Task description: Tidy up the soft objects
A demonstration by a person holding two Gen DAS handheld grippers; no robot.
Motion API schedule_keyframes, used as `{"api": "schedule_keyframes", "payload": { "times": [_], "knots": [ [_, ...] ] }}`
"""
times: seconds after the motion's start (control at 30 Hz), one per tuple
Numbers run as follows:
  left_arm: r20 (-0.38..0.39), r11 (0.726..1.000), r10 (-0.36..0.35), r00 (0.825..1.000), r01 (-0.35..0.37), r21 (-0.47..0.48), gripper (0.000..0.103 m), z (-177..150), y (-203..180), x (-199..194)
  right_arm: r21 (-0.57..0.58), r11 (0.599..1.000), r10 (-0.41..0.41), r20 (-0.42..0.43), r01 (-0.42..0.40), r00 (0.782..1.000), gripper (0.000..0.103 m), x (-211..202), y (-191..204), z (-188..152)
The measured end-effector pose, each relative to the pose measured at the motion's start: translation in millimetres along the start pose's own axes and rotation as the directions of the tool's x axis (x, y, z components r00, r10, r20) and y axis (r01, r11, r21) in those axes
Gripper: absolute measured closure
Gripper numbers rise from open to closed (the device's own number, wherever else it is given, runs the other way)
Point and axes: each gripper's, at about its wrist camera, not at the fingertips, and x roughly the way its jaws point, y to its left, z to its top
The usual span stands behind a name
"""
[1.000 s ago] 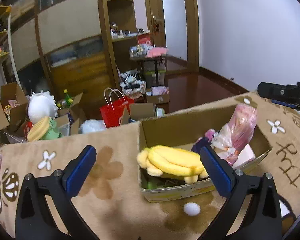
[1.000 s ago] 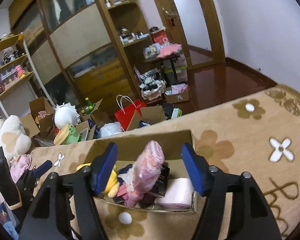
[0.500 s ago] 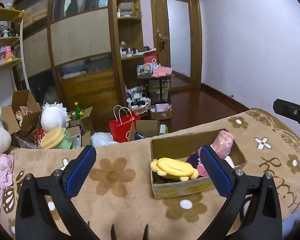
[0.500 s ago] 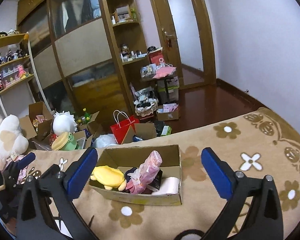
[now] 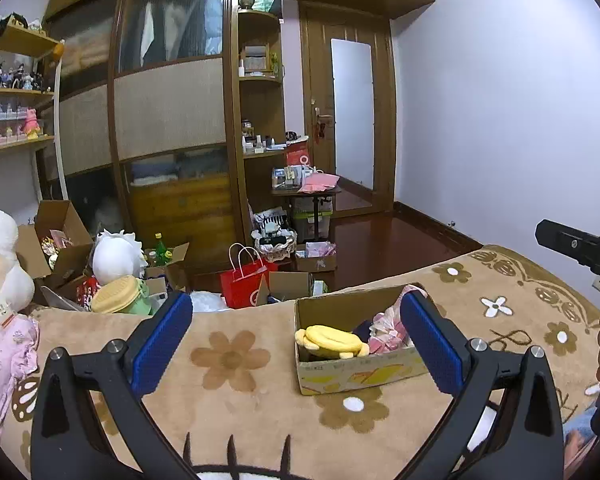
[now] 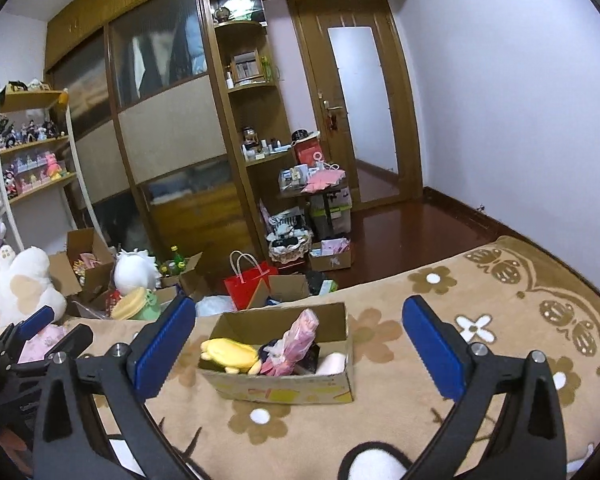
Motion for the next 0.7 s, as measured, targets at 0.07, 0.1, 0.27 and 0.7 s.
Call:
{"api": "schedule_keyframes", "payload": {
  "times": [0.07, 0.1, 0.27, 0.7],
  "knots": [
    [0.000, 1.000, -0.002, 1.000, 0.002, 0.007, 0.000, -4, -1, -6, 0.004, 1.000, -0.002, 0.003, 0.002, 1.000, 0.000, -7, 1, -4],
    [0.001, 1.000, -0.003, 1.000, 0.003, 0.009, 0.000, -7, -2, -9, 0.005, 1.000, -0.004, 0.006, 0.004, 1.000, 0.000, -10, 1, -7],
    [-0.002, 1.000, -0.007, 1.000, 0.007, 0.008, 0.000, -24, -3, -13, -0.002, 1.000, -0.020, 0.011, 0.020, 1.000, 0.000, -18, 3, -23],
    [0.017, 0.999, -0.022, 1.000, 0.021, 0.049, 0.000, -61, -3, -10, -0.076, 0.996, -0.054, 0.015, 0.055, 0.998, 0.000, -15, 10, -62]
  ]
}}
